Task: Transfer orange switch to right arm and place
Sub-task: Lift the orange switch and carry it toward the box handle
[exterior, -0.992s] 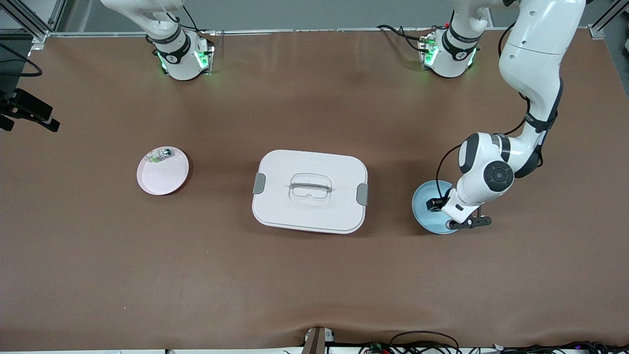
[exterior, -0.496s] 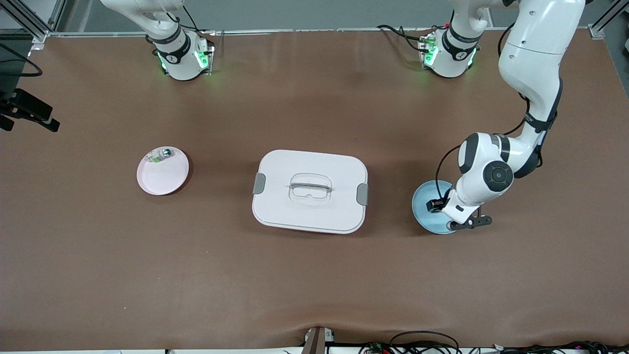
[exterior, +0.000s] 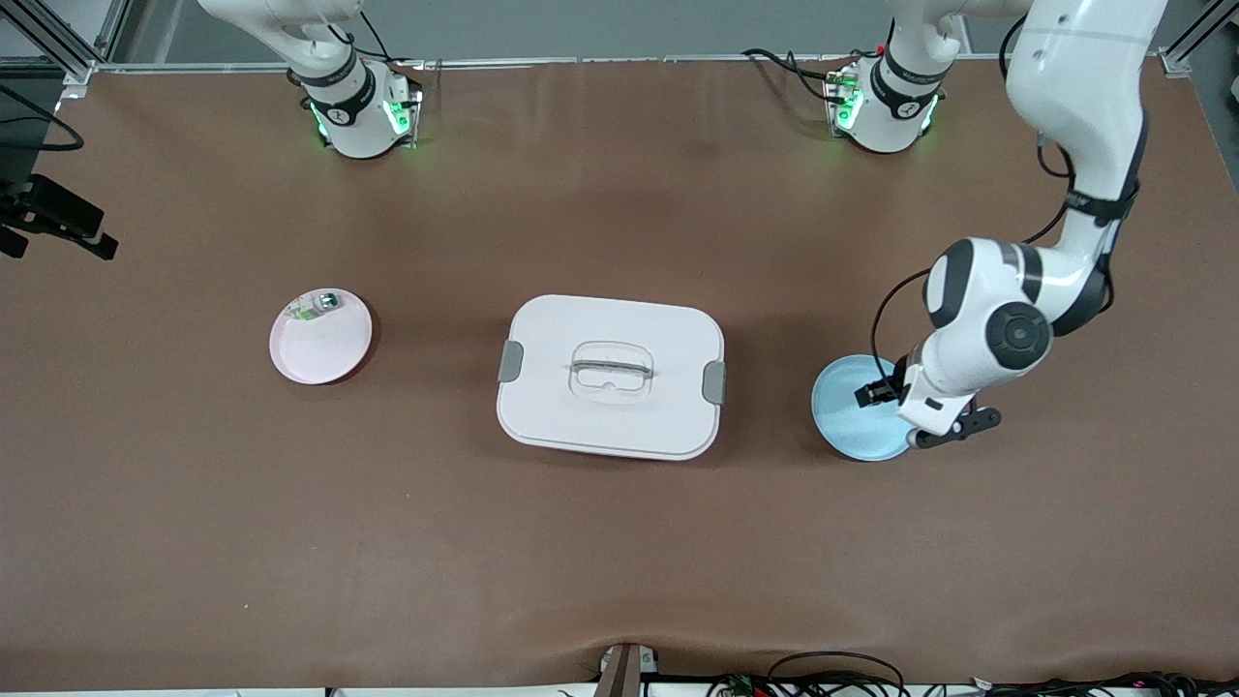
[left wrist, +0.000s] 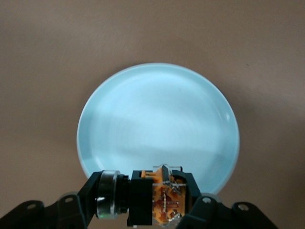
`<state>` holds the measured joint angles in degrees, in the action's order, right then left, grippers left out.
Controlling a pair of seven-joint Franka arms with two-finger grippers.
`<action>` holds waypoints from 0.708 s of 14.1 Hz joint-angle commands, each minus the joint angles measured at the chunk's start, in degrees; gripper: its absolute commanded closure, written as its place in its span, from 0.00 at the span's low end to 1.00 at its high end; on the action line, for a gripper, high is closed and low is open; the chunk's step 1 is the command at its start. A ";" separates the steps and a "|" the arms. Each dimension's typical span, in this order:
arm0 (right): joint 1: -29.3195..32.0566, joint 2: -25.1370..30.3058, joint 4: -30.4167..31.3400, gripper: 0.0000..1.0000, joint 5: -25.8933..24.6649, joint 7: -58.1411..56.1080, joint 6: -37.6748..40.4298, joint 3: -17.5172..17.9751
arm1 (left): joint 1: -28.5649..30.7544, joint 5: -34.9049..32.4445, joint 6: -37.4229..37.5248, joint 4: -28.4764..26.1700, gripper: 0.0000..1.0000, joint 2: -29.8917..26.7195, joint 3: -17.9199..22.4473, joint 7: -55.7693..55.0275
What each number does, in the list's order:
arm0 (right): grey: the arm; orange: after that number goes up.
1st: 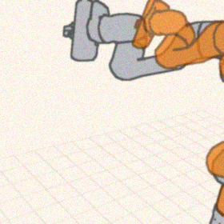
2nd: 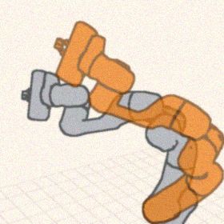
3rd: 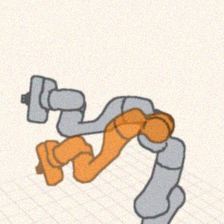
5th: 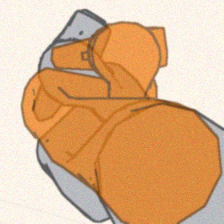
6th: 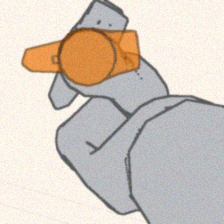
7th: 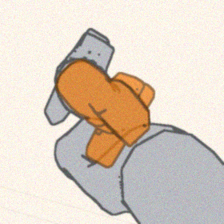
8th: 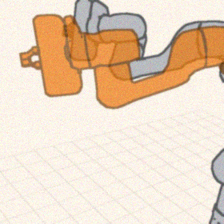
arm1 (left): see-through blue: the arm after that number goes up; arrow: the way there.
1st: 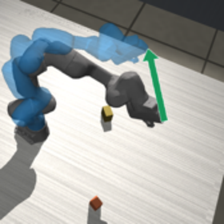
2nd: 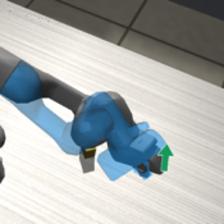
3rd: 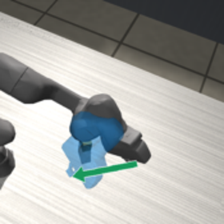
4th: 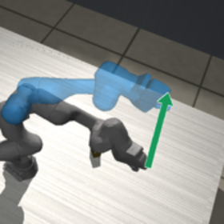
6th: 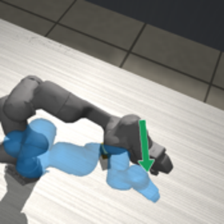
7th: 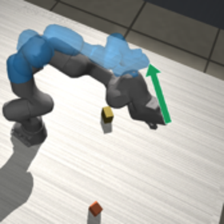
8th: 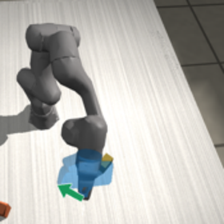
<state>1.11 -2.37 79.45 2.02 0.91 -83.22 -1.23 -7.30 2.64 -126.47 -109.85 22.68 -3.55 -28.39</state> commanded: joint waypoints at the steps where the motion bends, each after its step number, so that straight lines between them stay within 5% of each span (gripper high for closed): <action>1: 0.56 0.70 0.71 0.00 0.44 0.58 -0.01 0.44 | 0.63 4.46 10.07 1.55 0.72 -6.14 -0.67 -2.02; 6: 0.65 0.70 0.71 0.00 0.44 0.58 -0.01 0.44 | 0.63 12.46 28.36 12.27 0.72 -9.31 -0.67 -9.73; 10: 0.65 0.70 0.71 0.00 0.44 0.58 -0.01 0.44 | 0.71 24.66 30.32 14.92 0.72 -14.67 -0.40 -23.87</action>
<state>1.11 -2.37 79.45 2.02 0.92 -83.21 -1.26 -7.24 22.17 -97.56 -95.72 11.02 -3.66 -45.99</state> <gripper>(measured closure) 0.000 0.278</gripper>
